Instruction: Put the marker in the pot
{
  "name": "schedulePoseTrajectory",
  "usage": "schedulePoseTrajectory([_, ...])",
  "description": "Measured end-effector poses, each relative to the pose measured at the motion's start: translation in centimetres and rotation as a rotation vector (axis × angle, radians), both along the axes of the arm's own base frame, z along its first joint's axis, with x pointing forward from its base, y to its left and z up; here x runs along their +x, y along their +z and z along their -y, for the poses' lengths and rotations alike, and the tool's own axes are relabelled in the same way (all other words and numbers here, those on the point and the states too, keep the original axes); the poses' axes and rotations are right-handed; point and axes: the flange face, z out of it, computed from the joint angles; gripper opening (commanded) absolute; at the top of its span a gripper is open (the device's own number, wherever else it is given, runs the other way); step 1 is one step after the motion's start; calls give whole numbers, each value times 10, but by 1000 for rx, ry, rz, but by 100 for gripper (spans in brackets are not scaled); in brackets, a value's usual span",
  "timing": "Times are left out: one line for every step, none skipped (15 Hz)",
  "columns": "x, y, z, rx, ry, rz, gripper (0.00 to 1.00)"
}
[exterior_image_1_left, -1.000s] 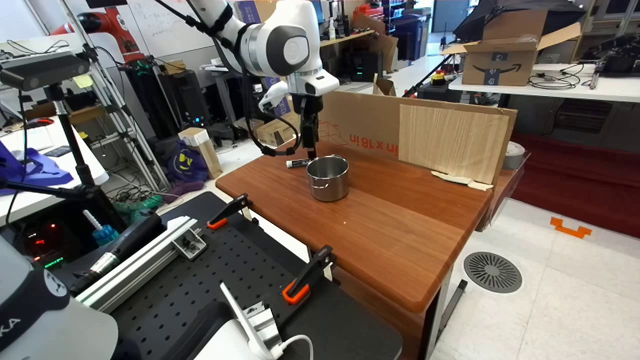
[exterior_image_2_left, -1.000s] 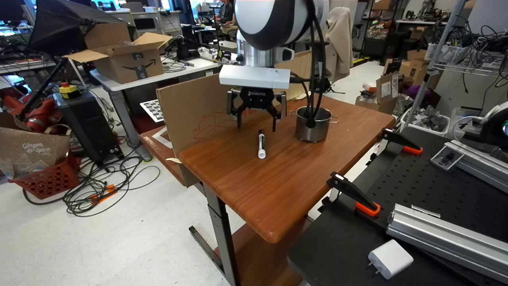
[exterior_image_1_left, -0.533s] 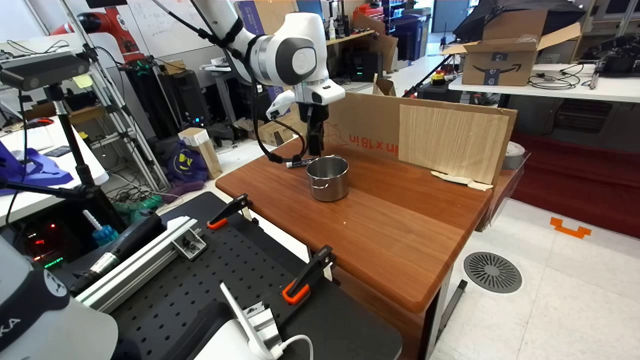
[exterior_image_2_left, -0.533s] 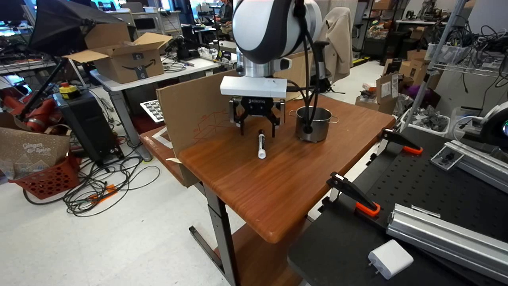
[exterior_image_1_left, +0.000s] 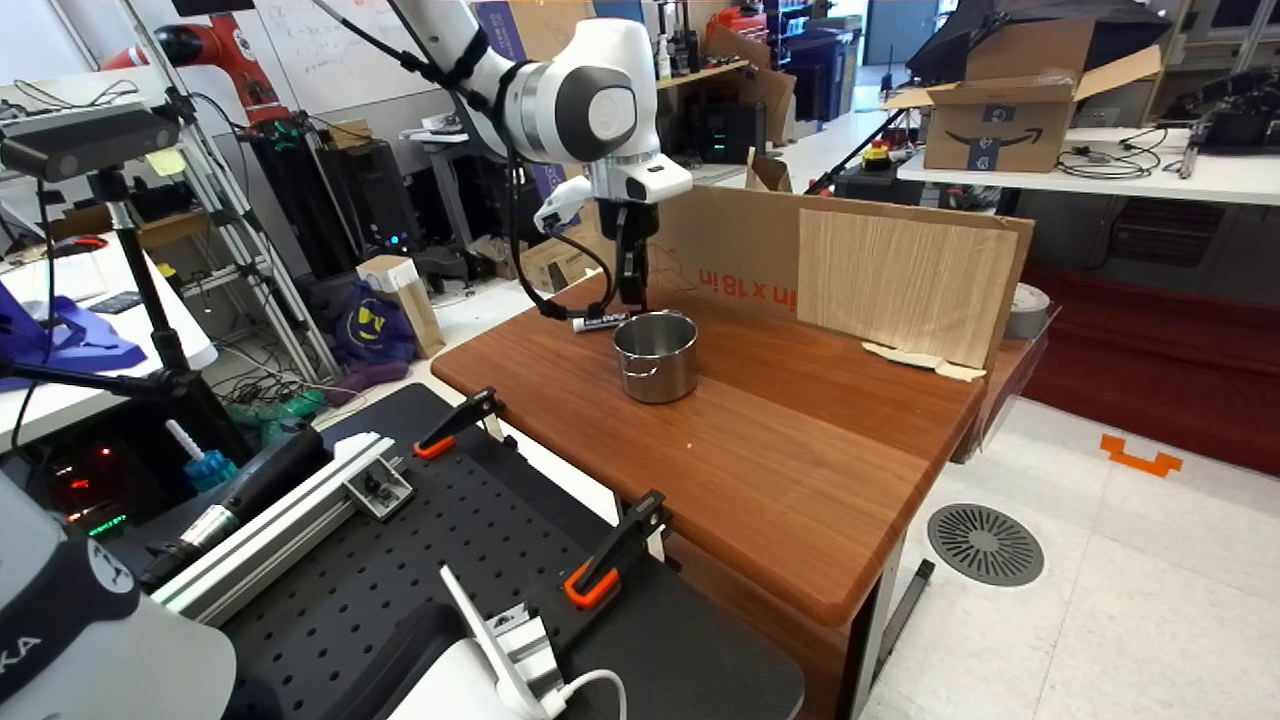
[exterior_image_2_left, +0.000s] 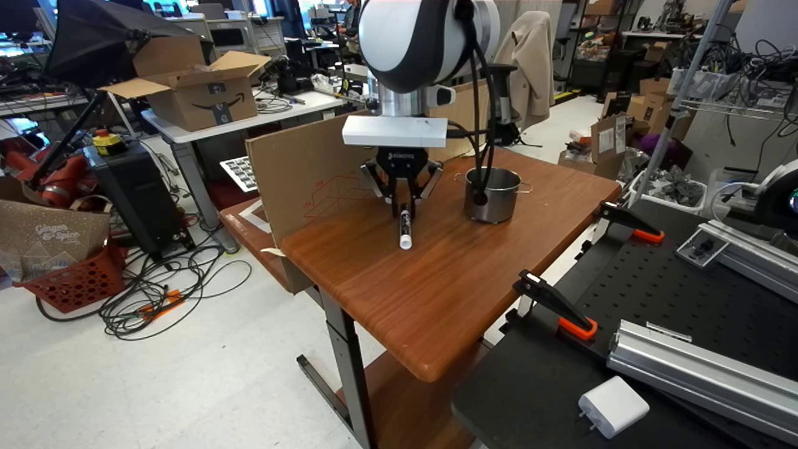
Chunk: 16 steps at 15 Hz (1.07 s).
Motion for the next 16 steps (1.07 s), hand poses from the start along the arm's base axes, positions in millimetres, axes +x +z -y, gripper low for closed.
schedulePoseTrajectory([0, 0, 0, -1, 0, -5, 2])
schedulePoseTrajectory([1, 0, 0, -1, 0, -8, 5])
schedulePoseTrajectory([1, 1, 0, -1, 0, -9, 5])
schedulePoseTrajectory([2, 1, -1, -1, 0, -10, 5])
schedulePoseTrajectory([3, 2, -1, -1, 0, -7, 5])
schedulePoseTrajectory([5, 4, -1, 0, 1, -2, 5])
schedulePoseTrajectory([7, 7, -2, 3, 1, 6, 5])
schedulePoseTrajectory([10, 14, -3, 6, 2, 19, 5])
schedulePoseTrajectory([13, 23, -5, 11, 3, 38, 5])
schedulePoseTrajectory([15, 36, -6, 15, 6, 58, 5])
schedulePoseTrajectory([16, 51, -7, 17, 12, 81, 5])
schedulePoseTrajectory([14, 66, -7, 15, 20, 103, 5])
schedulePoseTrajectory([12, 81, -6, 9, 27, 128, 5])
schedulePoseTrajectory([7, 95, -2, 1, 30, 148, 5])
schedulePoseTrajectory([0, 107, 3, -12, 29, 169, 5])
schedulePoseTrajectory([-8, 117, 9, -29, 28, 185, 5])
